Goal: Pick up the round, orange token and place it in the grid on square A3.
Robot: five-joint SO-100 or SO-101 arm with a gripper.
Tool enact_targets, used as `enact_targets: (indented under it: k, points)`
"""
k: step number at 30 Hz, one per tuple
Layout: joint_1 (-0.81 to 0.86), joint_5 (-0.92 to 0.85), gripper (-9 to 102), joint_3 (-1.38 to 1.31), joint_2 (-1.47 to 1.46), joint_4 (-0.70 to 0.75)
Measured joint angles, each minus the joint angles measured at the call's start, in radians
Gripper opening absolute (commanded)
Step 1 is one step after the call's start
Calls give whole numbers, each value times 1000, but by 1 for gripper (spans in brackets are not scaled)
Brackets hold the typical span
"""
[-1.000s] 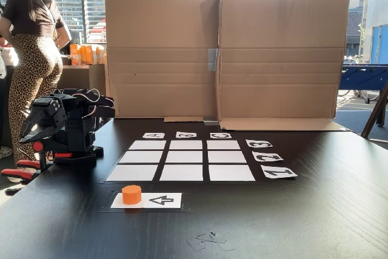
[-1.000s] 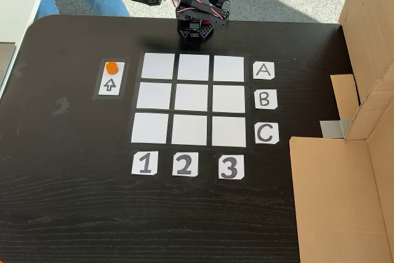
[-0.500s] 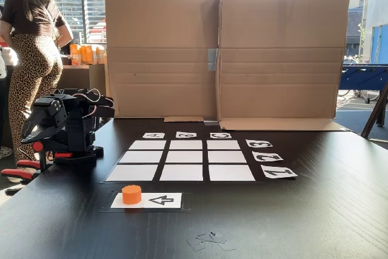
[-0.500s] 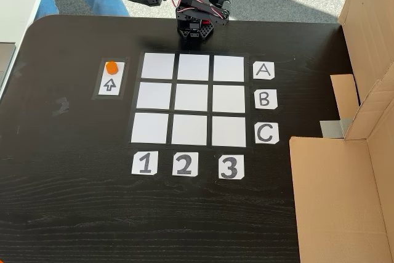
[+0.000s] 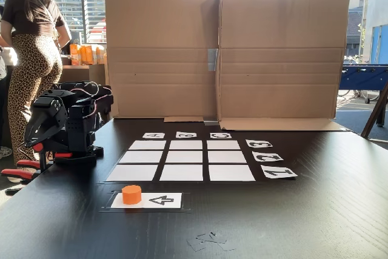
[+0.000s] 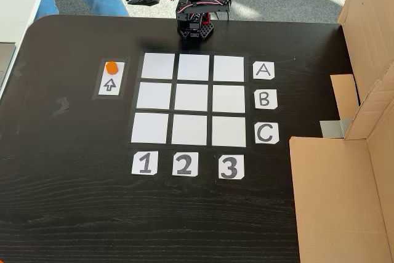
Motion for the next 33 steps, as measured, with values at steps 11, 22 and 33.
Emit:
enact_targets:
  k: [11, 22, 33]
  points:
    - [-147, 0, 6, -541, -334, 383]
    - [-247, -6, 15, -896, -723, 598]
    - [-336, -8, 30, -1114, -969, 655]
